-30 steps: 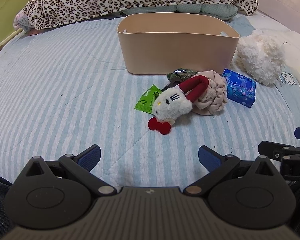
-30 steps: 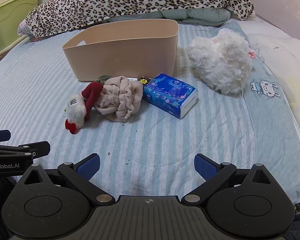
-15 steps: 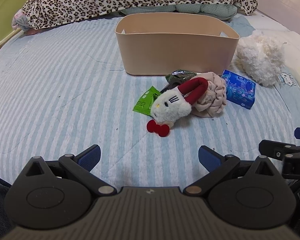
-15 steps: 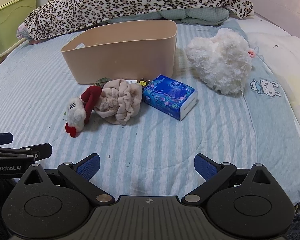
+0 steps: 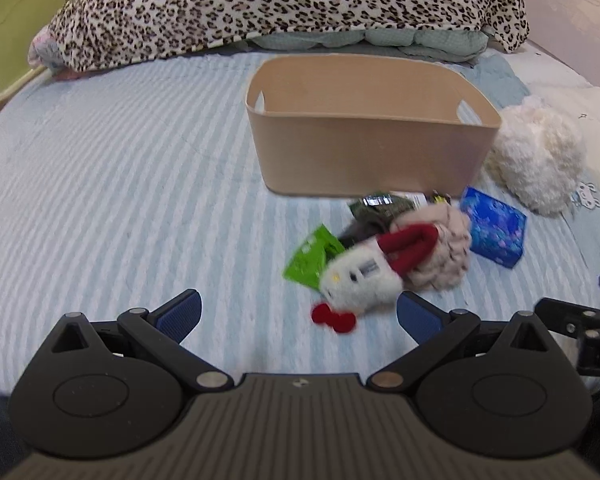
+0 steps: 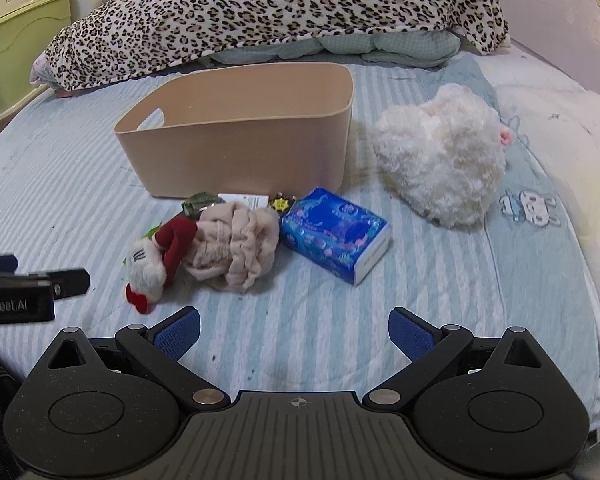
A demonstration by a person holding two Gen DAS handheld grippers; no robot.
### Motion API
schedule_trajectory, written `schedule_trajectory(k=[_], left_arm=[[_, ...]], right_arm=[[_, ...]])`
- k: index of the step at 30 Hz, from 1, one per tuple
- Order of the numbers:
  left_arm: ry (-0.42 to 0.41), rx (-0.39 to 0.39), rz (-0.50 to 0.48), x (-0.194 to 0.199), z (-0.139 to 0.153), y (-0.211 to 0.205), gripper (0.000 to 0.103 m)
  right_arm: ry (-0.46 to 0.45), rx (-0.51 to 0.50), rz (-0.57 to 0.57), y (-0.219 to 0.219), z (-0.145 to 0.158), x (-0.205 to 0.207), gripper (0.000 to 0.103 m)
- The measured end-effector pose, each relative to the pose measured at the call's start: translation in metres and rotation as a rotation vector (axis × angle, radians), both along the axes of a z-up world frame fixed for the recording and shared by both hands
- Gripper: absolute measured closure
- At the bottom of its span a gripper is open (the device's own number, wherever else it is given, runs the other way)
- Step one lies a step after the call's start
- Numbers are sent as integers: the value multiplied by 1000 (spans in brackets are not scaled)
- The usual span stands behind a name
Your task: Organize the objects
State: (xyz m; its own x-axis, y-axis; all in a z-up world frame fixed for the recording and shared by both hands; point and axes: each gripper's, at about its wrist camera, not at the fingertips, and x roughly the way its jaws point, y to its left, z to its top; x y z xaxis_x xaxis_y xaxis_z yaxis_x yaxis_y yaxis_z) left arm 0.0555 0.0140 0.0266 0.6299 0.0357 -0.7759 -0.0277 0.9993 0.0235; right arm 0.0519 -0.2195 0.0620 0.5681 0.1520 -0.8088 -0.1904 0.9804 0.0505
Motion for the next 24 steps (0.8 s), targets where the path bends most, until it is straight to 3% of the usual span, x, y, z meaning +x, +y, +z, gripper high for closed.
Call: schedule_trajectory(k=[5, 10, 13, 19, 24], left_arm=[[10, 24, 7, 32, 1, 9, 0], [52, 71, -13, 68, -17, 17, 0], [98, 88, -50, 87, -33, 22, 0], [208, 49, -108, 114, -66, 29, 0], [231, 90, -184, 120, -84, 20, 0]], right_arm=[[-6, -33, 14, 5, 1, 25, 1], [11, -73, 15, 7, -10, 59, 1], [40, -101, 16, 5, -23, 79, 2], [118, -131, 45, -5, -57, 117, 4], [137, -174, 75, -4, -86, 134, 4]])
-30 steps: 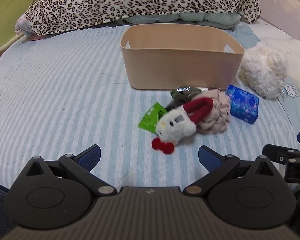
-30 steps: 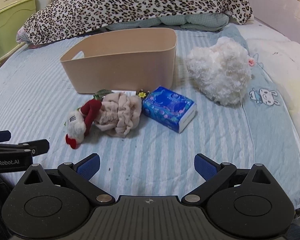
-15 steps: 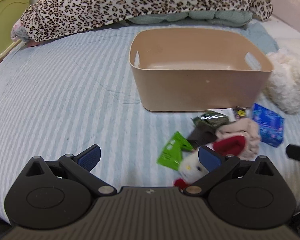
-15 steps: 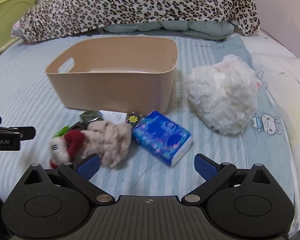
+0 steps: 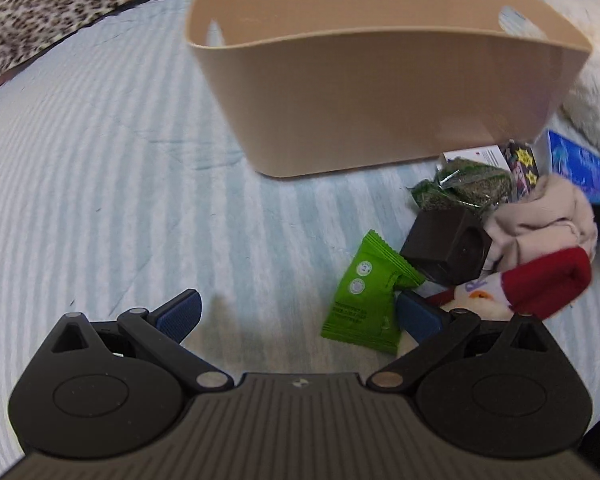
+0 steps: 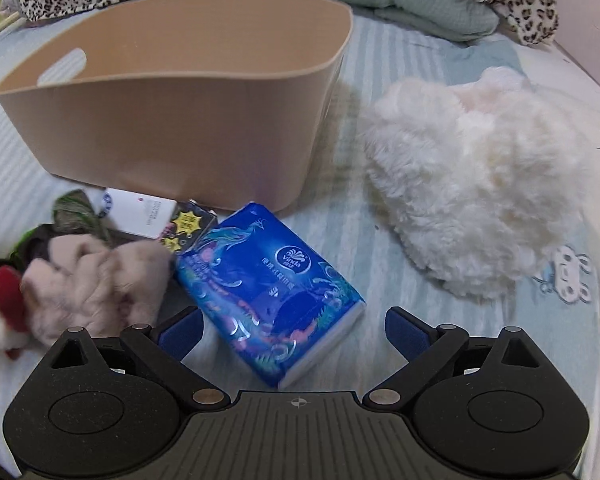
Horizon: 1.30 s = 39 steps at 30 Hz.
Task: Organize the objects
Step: 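Grasp the blue tissue pack with right tool while left tool grasps green snack packet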
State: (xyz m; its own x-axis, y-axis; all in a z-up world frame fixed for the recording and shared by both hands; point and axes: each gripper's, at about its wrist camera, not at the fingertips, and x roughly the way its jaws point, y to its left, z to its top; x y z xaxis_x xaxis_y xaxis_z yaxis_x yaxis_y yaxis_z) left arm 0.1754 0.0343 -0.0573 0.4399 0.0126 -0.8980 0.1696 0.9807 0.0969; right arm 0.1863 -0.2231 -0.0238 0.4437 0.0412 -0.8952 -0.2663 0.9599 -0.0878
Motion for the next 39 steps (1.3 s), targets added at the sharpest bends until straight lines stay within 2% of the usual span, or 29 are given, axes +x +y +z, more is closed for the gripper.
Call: schedule_trajectory(k=[2, 6, 7, 12, 15, 18, 19, 20, 24, 25, 26, 28, 34, 39], left_arm=[[-18, 11, -11, 3, -4, -4, 0], [2, -28, -25, 12, -10, -3, 0], [9, -38, -22, 14, -12, -2, 0], [50, -113, 26, 29, -23, 5, 0], [45, -111, 28, 32, -24, 2, 0], [30, -117, 18, 29, -19, 1, 11], [26, -117, 21, 28, -17, 2, 19], [23, -117, 27, 27, -15, 4, 26], [12, -135, 81, 24, -10, 12, 41], [9, -137, 89, 23, -9, 13, 46], [5, -133, 97, 22, -8, 14, 57], [-6, -109, 104, 19, -6, 15, 67], [-24, -104, 127, 11, 1, 14, 71], [-55, -116, 143, -9, 10, 13, 72]], right_arm=[[12, -8, 13, 4, -9, 5, 5], [-8, -41, 64, 17, -21, 7, 5], [-42, -51, 61, 19, -22, 7, 5], [-53, -35, 68, 17, -27, 1, 10], [-53, -42, 67, 15, -32, -3, 14], [-58, -32, 61, 13, -31, -7, 17], [-56, -24, 54, 11, -31, -8, 19], [-56, -15, 47, 7, -31, -7, 21], [-53, -2, 30, 3, -30, -11, 26], [-52, -2, 26, 2, -30, -12, 28], [-53, -1, 23, 2, -30, -14, 29], [-56, 3, 17, 0, -30, -18, 30], [-61, 1, -4, -8, -28, -30, 32], [-113, 8, -46, -19, -18, -42, 32]])
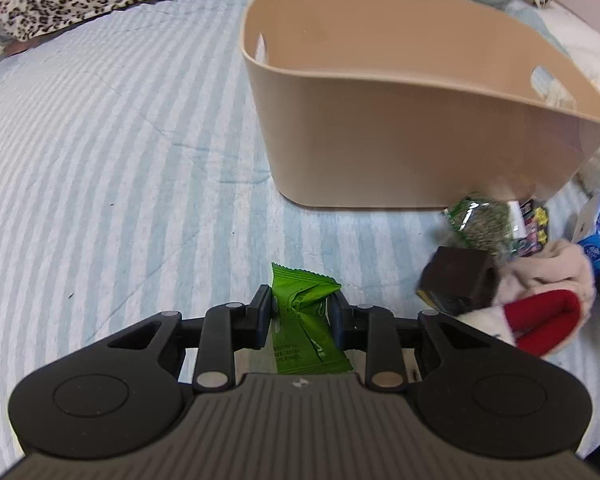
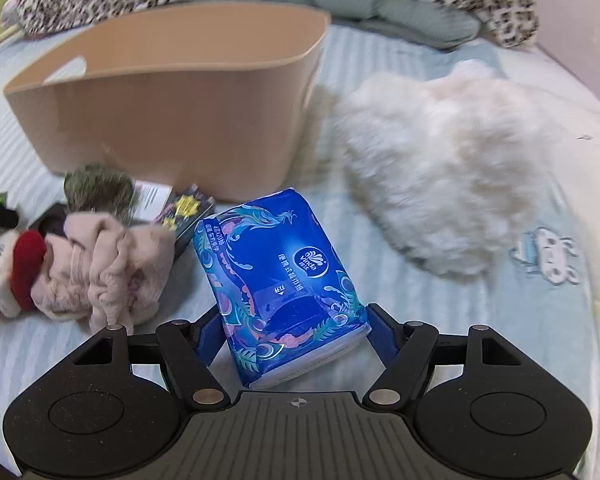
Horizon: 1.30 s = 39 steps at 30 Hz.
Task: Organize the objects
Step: 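Grasp the blue tissue pack with right tool while left tool grasps green snack packet, then carry both items over the beige basket and open both tools to drop them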
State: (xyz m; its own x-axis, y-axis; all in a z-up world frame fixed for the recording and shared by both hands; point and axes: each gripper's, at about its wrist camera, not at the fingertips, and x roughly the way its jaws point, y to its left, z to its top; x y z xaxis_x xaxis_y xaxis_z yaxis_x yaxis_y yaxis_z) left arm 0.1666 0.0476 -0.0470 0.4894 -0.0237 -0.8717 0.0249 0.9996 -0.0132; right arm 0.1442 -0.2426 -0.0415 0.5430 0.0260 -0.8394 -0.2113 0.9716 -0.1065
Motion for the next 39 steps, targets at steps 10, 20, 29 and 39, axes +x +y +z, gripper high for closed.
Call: schedule_trajectory(k=[10, 20, 29, 39], left_arm=[[-186, -13, 19, -4, 77, -2, 72], [-395, 25, -31, 26, 148, -39, 71], [-356, 71, -23, 84, 104, -54, 71], [-236, 125, -13, 119, 45, -51, 71]], right_arm=[[-185, 112, -53, -7, 54, -17, 32], [-276, 184, -34, 16, 102, 21, 32], [-277, 188, -38, 39, 90, 71, 32], [-242, 89, 2, 76, 54, 121, 32]])
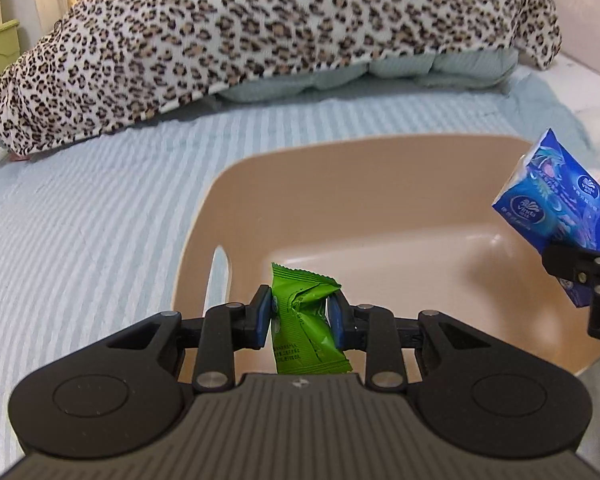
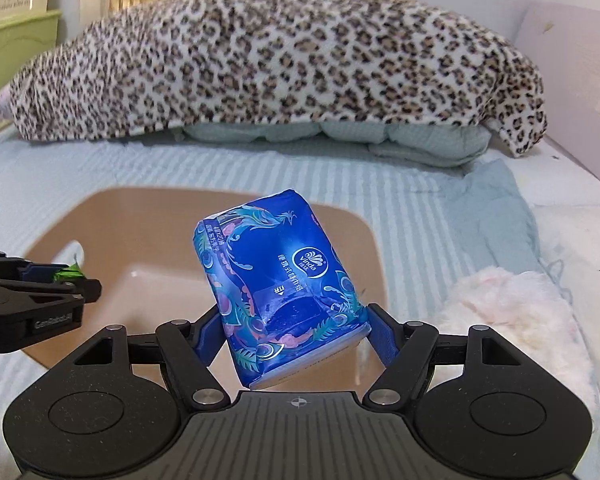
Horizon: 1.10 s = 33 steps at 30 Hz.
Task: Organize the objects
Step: 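Carry both items over the beige basket and open both tools to drop them, then grasp the pink cloth with right tool while left tool grasps Hello Kitty plush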
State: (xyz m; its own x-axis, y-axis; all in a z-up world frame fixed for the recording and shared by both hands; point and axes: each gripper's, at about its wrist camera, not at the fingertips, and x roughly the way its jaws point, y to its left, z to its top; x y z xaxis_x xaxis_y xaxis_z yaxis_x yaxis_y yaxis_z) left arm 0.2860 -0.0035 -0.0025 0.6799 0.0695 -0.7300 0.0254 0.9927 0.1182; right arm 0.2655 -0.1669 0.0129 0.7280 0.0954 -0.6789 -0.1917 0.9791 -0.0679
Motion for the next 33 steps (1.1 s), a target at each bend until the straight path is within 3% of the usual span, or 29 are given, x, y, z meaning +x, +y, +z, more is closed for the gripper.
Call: schedule_trajectory(k=[4, 6, 8, 10, 12, 14, 24, 33], left_arm=[[11, 41, 8, -1, -6, -1, 70], [10, 30, 20, -3, -2, 0, 64], [4, 16, 38, -8, 6, 0, 24], [-31, -9, 52, -17, 18, 2, 15], [-41, -14, 47, -26, 29, 2, 14], [-53, -18, 37, -38, 38, 4, 13], [11, -89, -11, -92, 55, 14, 13], [91, -26, -84, -139, 28, 12, 13]], right_arm=[[40, -13, 14, 6, -18, 5, 33], [28, -41, 18, 8, -19, 1, 32], [21, -30, 17, 4, -13, -4, 25], [15, -15, 14, -2, -4, -11, 20], [15, 8, 30, -8, 5, -20, 16], [26, 14, 31, -12, 12, -31, 0], [77, 3, 50, -27, 32, -84, 0], [130, -28, 61, -30, 21, -125, 0]])
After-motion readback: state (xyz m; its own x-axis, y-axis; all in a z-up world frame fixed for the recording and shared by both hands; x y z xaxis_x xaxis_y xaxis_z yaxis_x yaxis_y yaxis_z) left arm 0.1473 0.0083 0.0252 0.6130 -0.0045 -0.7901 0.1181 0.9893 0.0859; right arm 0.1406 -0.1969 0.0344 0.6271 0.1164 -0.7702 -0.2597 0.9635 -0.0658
